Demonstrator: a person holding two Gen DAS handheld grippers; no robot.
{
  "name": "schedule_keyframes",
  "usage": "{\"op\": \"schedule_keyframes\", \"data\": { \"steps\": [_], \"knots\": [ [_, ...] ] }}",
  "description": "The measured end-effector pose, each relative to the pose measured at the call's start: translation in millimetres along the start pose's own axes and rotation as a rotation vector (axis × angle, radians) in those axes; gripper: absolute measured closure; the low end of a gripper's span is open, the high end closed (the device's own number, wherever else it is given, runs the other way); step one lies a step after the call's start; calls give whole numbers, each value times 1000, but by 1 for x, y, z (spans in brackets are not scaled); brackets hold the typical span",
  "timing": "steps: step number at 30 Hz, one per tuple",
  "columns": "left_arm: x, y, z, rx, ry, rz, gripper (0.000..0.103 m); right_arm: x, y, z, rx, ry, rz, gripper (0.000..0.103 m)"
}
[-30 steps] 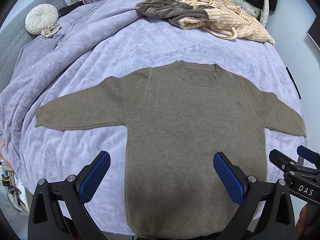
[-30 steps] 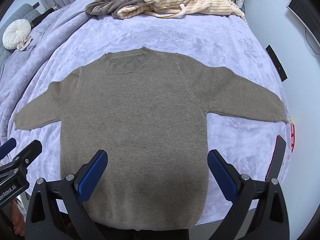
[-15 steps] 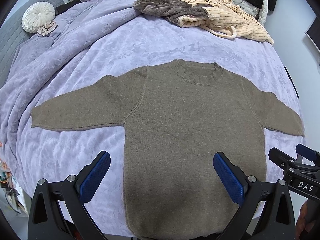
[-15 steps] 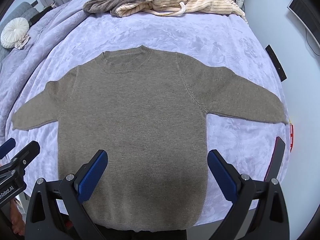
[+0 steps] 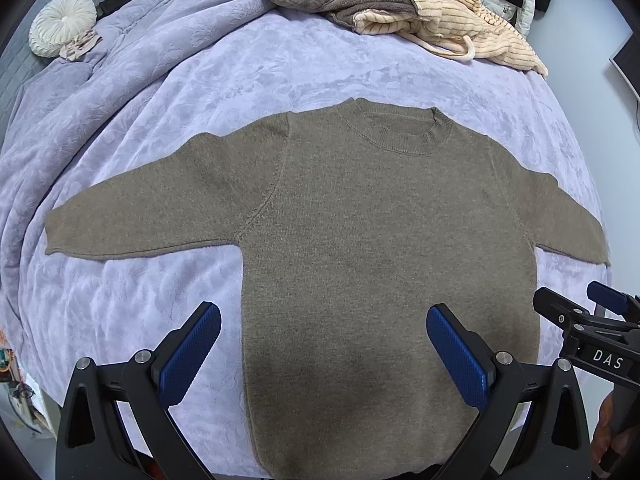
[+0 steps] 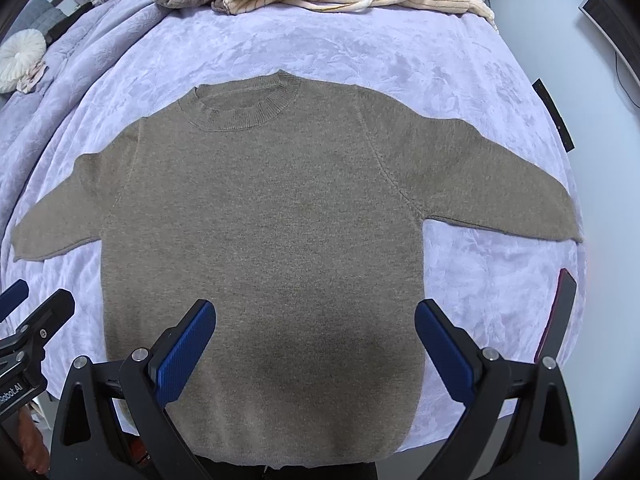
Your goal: Fold small clothes
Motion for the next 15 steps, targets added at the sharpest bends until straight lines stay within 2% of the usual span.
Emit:
{"op": "schedule_keyframes", "data": {
  "steps": [9, 15],
  "knots": [
    [-2, 10, 1, -37, -2, 19, 0, 3, 1, 9, -13, -5, 8, 3],
    [-6, 18, 24, -31, -42, 19, 0, 1, 1, 33, 16, -35, 1, 3]
  ]
}}
Point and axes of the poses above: each gripper's, at about its wrist camera, not at the fingertips, and y roughly the way its jaws point, z to its left, x to its top, the point moved 8 cm from there along y, roughly the way its jaws point, and after that the axes turned 6 degrees about y, right-handed, at the moved point
